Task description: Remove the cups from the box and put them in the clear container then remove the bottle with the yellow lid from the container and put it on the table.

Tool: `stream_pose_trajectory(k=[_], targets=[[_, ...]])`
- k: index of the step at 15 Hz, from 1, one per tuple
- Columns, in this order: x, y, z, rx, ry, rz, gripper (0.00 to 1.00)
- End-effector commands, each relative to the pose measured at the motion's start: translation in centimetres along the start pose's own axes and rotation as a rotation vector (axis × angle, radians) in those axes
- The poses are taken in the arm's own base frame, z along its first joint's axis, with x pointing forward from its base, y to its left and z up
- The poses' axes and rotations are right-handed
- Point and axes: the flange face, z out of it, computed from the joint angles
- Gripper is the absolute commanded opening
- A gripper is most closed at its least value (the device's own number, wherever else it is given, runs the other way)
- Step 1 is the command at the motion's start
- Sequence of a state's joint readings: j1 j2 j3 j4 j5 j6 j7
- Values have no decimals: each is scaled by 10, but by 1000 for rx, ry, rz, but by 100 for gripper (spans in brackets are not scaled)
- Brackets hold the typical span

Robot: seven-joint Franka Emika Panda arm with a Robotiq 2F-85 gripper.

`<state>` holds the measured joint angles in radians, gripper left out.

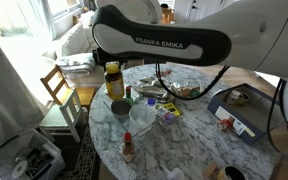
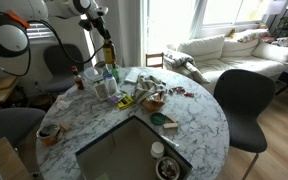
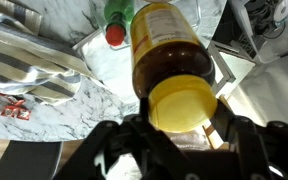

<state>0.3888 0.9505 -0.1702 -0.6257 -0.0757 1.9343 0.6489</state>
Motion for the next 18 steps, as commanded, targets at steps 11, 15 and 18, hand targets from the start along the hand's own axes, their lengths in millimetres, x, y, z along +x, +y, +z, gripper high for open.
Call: stream_pose_trajectory(k=[11,15,18], targets=[[5,2,-40,-57,49,50,37],[11,16,-85,-97,64,195,37],[12,38,-119,-203,76,316,37]])
